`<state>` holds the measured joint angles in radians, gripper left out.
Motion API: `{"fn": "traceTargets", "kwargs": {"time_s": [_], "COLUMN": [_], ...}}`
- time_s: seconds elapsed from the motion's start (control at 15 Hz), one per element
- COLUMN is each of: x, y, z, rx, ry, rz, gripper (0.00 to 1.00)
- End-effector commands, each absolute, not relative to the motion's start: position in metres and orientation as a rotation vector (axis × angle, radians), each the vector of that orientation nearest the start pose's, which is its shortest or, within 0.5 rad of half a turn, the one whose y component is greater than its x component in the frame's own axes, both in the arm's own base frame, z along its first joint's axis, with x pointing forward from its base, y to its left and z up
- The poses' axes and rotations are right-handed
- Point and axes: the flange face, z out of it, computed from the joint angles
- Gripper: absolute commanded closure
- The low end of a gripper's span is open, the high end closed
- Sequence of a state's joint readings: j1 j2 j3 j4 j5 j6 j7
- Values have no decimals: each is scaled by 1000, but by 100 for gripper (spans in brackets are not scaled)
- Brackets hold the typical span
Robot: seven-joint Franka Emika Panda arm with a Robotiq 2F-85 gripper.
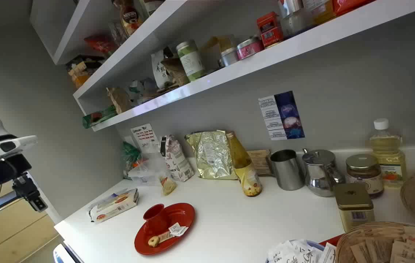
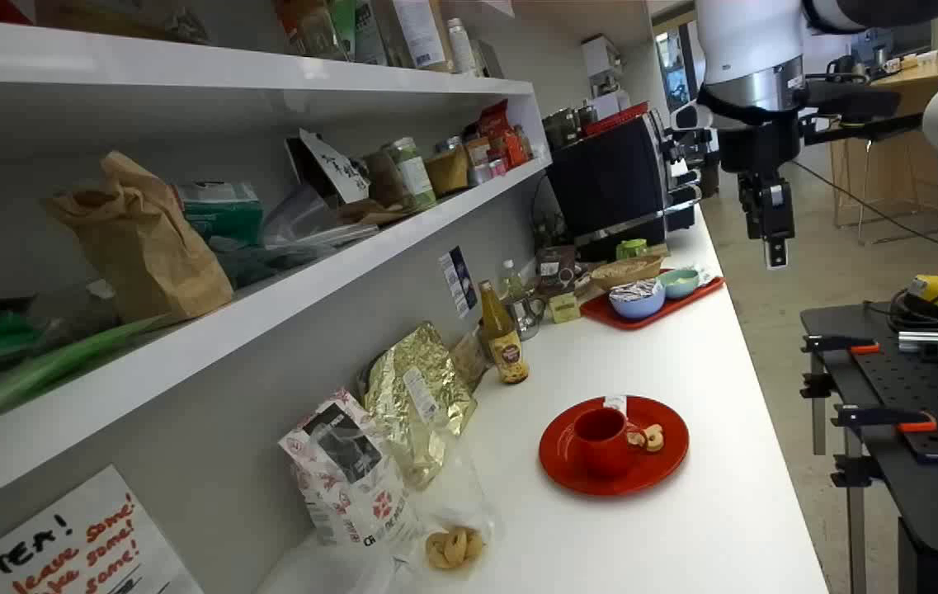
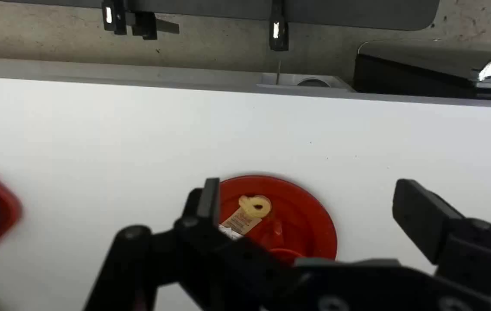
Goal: Put the cup on the countertop
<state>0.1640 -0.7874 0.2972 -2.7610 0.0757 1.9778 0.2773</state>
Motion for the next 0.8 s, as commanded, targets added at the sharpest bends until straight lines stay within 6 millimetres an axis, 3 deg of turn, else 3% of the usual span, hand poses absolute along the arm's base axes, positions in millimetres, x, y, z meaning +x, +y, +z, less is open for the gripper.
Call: {"fn": "traceTargets", "kwargs": {"time_s": [0.0,0.4,0.53,0.73], "x": [280,280,295,340], "y": [137,137,136,146], "z": [424,424,435,455], "rx": [-3277,-3277,-3291,-3291], "ry": [-110,-110,-70,-87], "rz": [-50,-50,-86,-215], "gripper": [0,0,0,0]}}
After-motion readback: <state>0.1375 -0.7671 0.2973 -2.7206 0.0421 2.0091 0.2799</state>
